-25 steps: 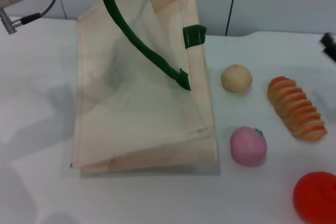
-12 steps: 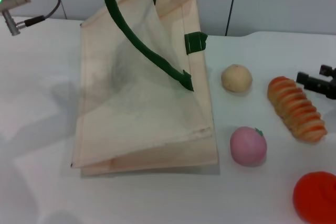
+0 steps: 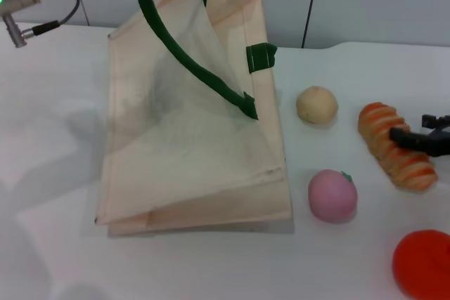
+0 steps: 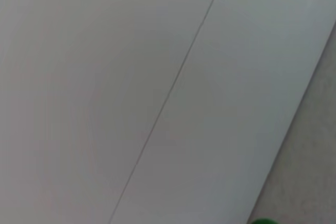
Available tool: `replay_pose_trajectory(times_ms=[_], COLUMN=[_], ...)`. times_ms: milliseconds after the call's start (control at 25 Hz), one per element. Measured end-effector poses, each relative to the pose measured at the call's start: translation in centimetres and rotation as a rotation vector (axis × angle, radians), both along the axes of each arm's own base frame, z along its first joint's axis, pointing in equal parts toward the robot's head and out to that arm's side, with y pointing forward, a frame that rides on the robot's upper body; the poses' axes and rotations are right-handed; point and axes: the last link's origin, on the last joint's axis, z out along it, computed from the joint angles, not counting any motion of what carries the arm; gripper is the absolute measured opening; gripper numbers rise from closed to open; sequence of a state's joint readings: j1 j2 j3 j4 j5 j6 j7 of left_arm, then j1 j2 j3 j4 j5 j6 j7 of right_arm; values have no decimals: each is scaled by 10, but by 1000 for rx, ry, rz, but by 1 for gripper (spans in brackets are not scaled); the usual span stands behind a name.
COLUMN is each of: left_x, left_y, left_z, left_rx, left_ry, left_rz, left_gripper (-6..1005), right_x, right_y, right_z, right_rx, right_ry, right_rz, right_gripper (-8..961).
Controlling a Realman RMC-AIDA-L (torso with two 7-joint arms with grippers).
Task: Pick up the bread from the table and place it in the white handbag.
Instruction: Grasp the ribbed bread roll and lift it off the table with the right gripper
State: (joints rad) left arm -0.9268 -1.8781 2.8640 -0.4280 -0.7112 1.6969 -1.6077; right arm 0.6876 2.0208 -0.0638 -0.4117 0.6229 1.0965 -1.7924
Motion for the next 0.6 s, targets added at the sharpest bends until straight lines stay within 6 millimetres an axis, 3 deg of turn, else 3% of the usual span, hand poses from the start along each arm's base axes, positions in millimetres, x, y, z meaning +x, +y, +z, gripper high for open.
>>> replay_pose_trajectory(times_ms=[600], left_x=[-2], left_y=[-1], left_z=[-2], left_rx=[2], left_ry=[3], left_rz=[7], left_gripper=[58], right_x=[0], right_y=[-6], right_z=[-13], right_rx=[-69], right_ry=[-28], right_rz=[20], right_gripper=[825])
